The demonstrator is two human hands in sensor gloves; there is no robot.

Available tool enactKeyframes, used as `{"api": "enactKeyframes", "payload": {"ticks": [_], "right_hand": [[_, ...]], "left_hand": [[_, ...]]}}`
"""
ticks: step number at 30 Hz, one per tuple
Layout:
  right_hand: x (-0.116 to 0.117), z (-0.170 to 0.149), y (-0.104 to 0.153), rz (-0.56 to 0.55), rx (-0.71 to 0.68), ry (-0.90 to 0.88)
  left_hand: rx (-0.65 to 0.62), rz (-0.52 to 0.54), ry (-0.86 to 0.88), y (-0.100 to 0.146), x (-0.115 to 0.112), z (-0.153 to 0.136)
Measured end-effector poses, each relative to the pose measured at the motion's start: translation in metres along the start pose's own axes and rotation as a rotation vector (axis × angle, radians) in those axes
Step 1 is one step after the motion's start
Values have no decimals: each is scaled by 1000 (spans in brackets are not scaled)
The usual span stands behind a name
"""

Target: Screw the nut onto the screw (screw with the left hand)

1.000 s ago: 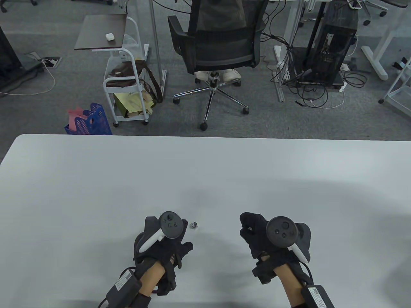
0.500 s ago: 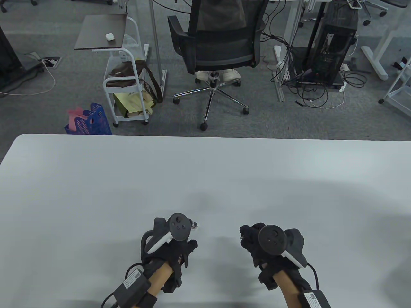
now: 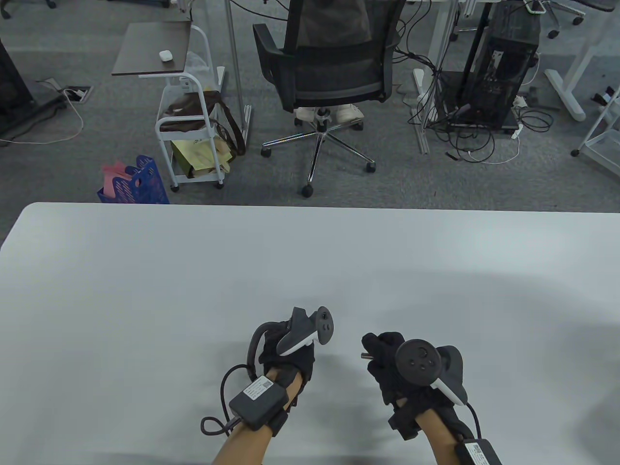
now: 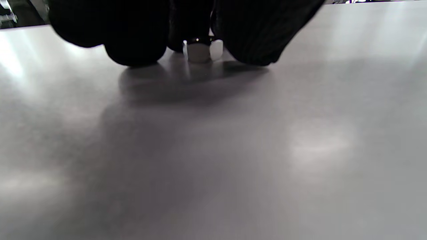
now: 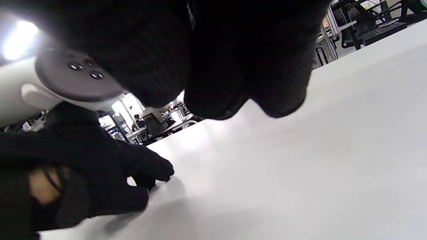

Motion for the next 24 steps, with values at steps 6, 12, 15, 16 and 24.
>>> {"api": "enactKeyframes", "payload": {"ticks": [6, 12, 15, 16, 24], "right_hand": [[-2, -2, 1, -12, -2, -23], [-2, -4, 1, -13, 2, -29], [-2, -3, 1, -10, 2, -17], [-3, -3, 1, -12, 2, -19], [-7, -7, 1, -57, 12, -58]], "left_hand": [[13, 76, -97, 2, 2, 11], [88, -6, -25, 4, 2, 1], [98, -20, -20, 3, 2, -3], [87, 4, -24, 3, 3, -3], [79, 41, 135, 7, 12, -16]]}}
Point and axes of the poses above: the tracker on the back of each hand, its own z axis roughly to the thumb side, its own y axis roughly from the fingertips to the wrist, x = y × z, the point moved 3 cm from there along -y, roughly from the wrist to the fingertips, and after that the axes turned 3 degrees about z, right-handed, at the moved point
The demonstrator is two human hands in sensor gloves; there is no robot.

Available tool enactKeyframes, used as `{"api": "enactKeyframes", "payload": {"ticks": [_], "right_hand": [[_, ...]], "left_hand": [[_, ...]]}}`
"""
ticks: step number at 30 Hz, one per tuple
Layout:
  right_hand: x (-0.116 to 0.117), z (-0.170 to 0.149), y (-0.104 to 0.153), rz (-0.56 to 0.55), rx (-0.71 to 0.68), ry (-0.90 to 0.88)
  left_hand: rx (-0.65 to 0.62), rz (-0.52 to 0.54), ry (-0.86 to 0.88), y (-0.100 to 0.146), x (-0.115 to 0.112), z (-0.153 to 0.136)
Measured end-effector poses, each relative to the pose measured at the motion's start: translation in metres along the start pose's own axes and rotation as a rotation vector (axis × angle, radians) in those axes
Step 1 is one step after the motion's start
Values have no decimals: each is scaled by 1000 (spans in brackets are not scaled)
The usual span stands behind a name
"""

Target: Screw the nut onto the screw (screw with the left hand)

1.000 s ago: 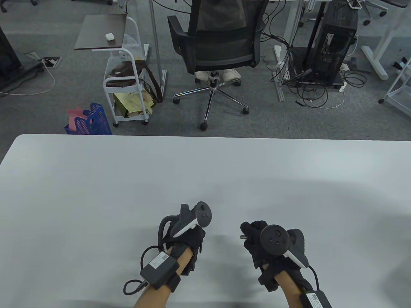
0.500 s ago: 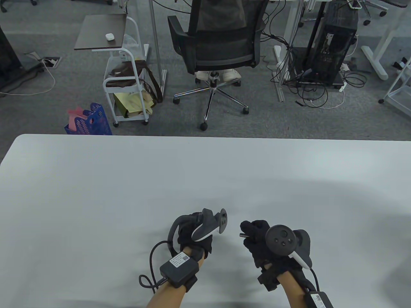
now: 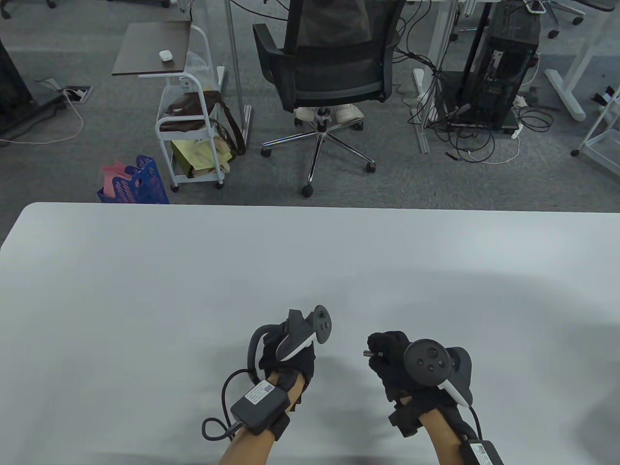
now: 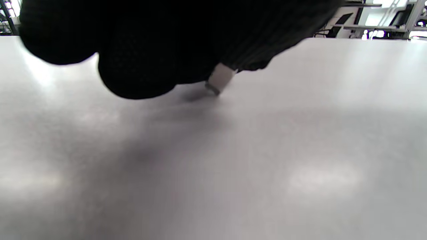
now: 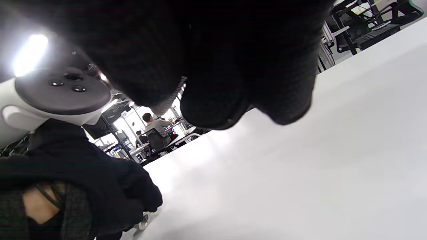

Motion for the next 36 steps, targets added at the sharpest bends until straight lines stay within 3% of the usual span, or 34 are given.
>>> {"api": "enactKeyframes", "payload": {"ticks": [3, 6, 11, 14, 17, 19, 24, 27, 30, 34, 36], "right_hand": [[2, -3, 1, 8, 4, -6], [0, -4, 2, 2, 7, 3], [0, -7, 2, 4, 16, -11], [1, -6, 1, 10, 14, -4], [1, -6, 1, 11, 6, -8], [1, -5, 1, 7, -1, -7], [-4, -2, 1, -32, -9, -34], [-6, 4, 3, -52, -26, -80], [-10, 10, 6, -80, -64, -108], [-15, 20, 9, -123, -106, -154], [-17, 24, 11, -141, -126, -170]], "left_hand": [[-1, -59, -13, -2, -10, -1], [-22, 12, -104, 0, -9, 7], [-38, -34, -245, 2, -12, 19], [-40, -69, -244, 3, -13, 19], [-60, 10, -225, 5, -13, 19], [-61, 5, -200, 5, -11, 16], [-79, 5, 204, 20, 19, -1], [-105, -13, 559, 36, 37, -15], [-154, -61, 881, 49, 37, -26], [-219, -212, 1272, 54, 26, -32], [-231, -246, 1349, 54, 26, -30]]}}
Point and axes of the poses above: the tracker on the back of each hand, its own z axis roughly to the thumb side, its own y axis roughly from the fingertips to the wrist, x = y × z, the point moved 3 cm from there along -y, roughly from the wrist to the fingertips, and after that the axes turned 3 degrees about z, right-handed, at the moved point
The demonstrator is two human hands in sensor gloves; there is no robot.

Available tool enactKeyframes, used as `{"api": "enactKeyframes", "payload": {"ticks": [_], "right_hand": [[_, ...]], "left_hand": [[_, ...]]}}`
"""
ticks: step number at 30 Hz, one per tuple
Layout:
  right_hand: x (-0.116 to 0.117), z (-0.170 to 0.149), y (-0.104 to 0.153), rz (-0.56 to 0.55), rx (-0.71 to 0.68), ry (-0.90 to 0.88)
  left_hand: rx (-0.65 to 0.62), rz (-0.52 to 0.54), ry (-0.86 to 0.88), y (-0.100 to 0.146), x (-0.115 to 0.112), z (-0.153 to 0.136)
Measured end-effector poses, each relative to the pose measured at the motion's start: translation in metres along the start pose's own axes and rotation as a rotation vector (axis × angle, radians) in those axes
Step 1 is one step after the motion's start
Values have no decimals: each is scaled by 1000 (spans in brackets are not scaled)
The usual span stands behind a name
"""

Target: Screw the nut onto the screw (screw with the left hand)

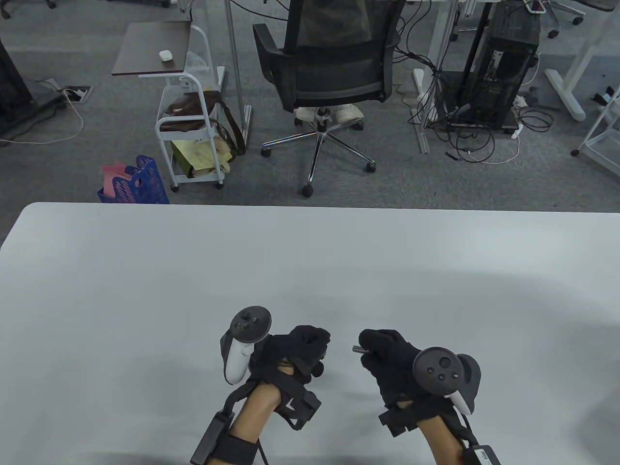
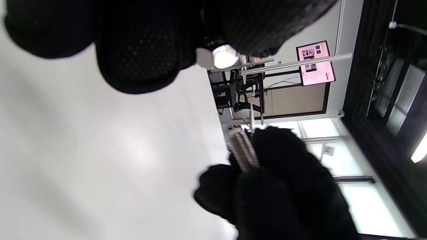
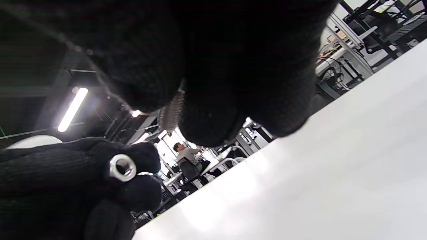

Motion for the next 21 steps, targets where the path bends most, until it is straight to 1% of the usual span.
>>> {"api": "enactKeyframes", "payload": {"ticks": [4, 8, 11, 15, 21], "right_hand": [[-2, 8, 1, -28, -36, -10], [0, 13, 2, -20, -51, -34], [1, 15, 2, -23, -62, -52], [4, 16, 3, -12, -69, -61], [0, 16, 6, -65, -84, -71]], "left_hand": [[-36, -21, 5, 0, -6, 3], [-45, -63, 69, 0, -16, 4], [-45, -67, 64, 1, -20, 5], [-47, -79, 69, 1, -23, 5], [-42, -91, 118, 0, -25, 2]]}}
Point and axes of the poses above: the tracker on the back of each hand, its own z axis roughly to the thumb side, its own y axis roughly from the fingertips to the wrist, x = y × z, the point moved 3 cm from there along -y, roughly from the wrist to the fingertips, and after that the axes turned 3 degrees about z, right-handed, at the moved point
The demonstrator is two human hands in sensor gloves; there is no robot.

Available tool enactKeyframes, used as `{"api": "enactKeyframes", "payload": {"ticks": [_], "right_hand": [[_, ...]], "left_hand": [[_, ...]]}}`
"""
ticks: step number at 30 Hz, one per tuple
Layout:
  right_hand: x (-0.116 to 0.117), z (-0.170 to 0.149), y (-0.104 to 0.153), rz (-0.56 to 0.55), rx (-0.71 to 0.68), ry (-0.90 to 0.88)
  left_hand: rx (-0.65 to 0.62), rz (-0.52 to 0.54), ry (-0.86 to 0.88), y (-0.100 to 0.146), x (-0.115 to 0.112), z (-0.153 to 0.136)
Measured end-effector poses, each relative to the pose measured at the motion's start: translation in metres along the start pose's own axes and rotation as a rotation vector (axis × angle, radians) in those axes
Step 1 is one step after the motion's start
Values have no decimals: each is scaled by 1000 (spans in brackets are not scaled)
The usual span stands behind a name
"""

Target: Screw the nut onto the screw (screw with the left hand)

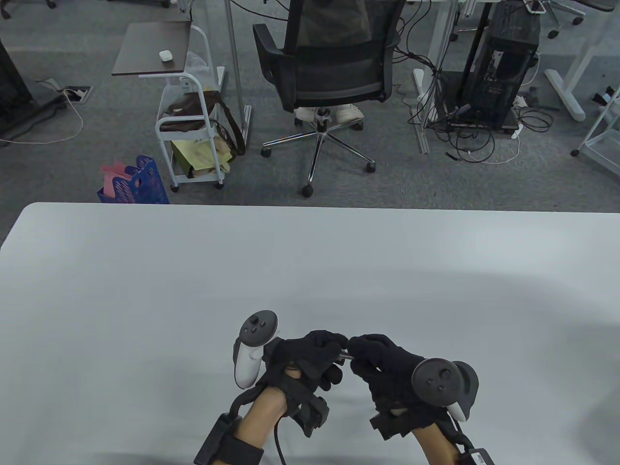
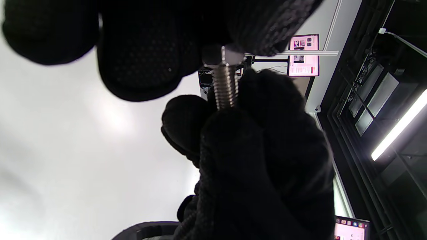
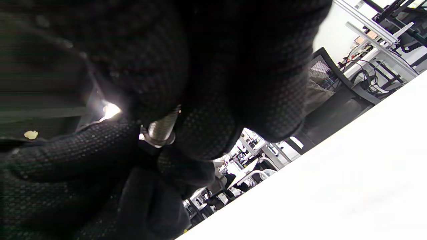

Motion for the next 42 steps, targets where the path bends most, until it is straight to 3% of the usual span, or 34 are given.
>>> {"api": "enactKeyframes", "payload": {"ticks": [11, 13, 18, 29, 33, 38, 42], "right_hand": [[-2, -3, 1, -39, 34, -32], [-2, -4, 1, -45, 43, -47], [-2, -3, 1, -43, 40, -55], [-6, -2, 2, -58, 23, -58], [-10, -2, 2, -89, 24, -49], [-9, -3, 2, -77, 27, -80], [-9, -5, 2, -74, 38, -110]], "left_hand": [[-90, -25, 48, 1, -4, 8], [-107, 19, 98, 2, -2, 7], [-132, 112, 3, 5, 1, 13], [-100, 88, -46, 6, 1, 13], [-110, 48, 19, 6, 0, 11], [-110, 93, 21, 7, 1, 11], [-35, 88, -19, 7, -1, 7]]}}
Point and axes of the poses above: the tracker on the back of each hand, its own z axis roughly to the thumb side, its own y axis roughly from the fingertips to the wrist, x = y × z, the point moved 3 cm from there along -y, roughly from the wrist to the fingertips, and after that the axes turned 3 degrees about z, right-handed, at the moved point
